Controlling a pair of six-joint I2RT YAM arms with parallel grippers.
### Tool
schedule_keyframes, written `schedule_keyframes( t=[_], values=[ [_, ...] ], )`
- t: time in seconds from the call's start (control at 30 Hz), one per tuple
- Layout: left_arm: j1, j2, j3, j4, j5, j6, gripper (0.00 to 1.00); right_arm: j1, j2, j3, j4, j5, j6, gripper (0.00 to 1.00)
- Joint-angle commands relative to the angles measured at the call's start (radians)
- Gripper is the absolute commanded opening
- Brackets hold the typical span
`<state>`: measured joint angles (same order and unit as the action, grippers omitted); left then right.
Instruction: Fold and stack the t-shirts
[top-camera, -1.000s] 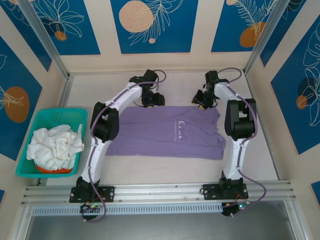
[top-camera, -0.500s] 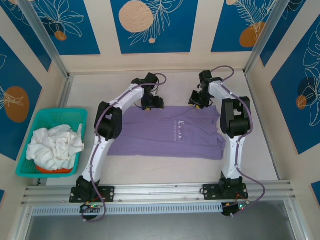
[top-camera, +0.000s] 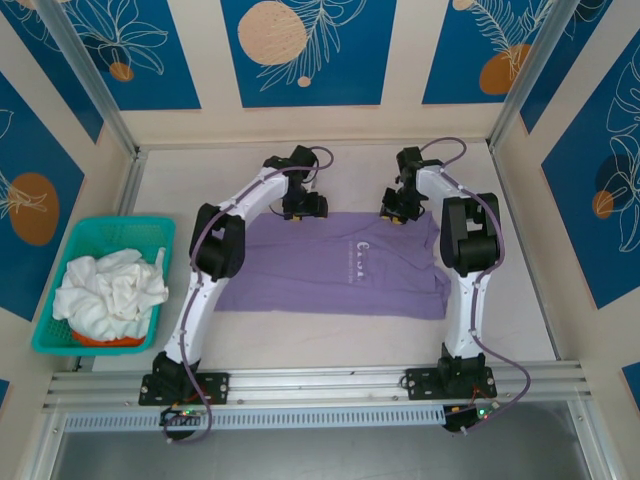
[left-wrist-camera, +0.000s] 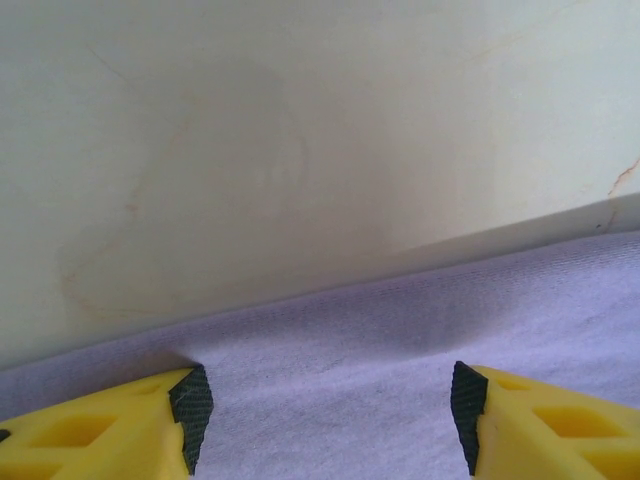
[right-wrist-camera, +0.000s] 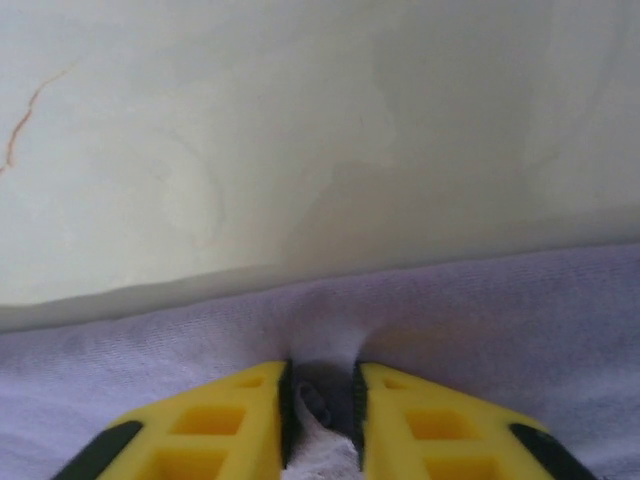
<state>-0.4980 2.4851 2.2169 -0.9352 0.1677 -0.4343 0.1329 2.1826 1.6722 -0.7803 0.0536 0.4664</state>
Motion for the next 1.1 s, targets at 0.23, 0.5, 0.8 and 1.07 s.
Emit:
schedule_keyframes(
  t=[0.23, 0.5, 0.8, 1.07],
  values=[
    [0.007, 0.042, 0.019, -0.050, -0.039, 0.038, 0.68, 0.023, -0.074, -0.017, -0.021, 0.025, -0.014, 0.12],
    [0.007, 0.044, 0.023, -0.053, -0.060, 0.050, 0.68, 0.060, -0.164, -0.057, -0.079, 0.069, 0.031, 0.07],
    [0.012, 0.058, 0.041, -0.059, -0.065, 0.055, 0.68, 0.130, -0.275, -0.182, -0.135, 0.049, 0.108, 0.05],
    [0.013, 0.060, 0.048, -0.058, -0.062, 0.054, 0.69, 0.265, -0.389, -0.355, -0.161, 0.041, 0.263, 0.05]
  ],
)
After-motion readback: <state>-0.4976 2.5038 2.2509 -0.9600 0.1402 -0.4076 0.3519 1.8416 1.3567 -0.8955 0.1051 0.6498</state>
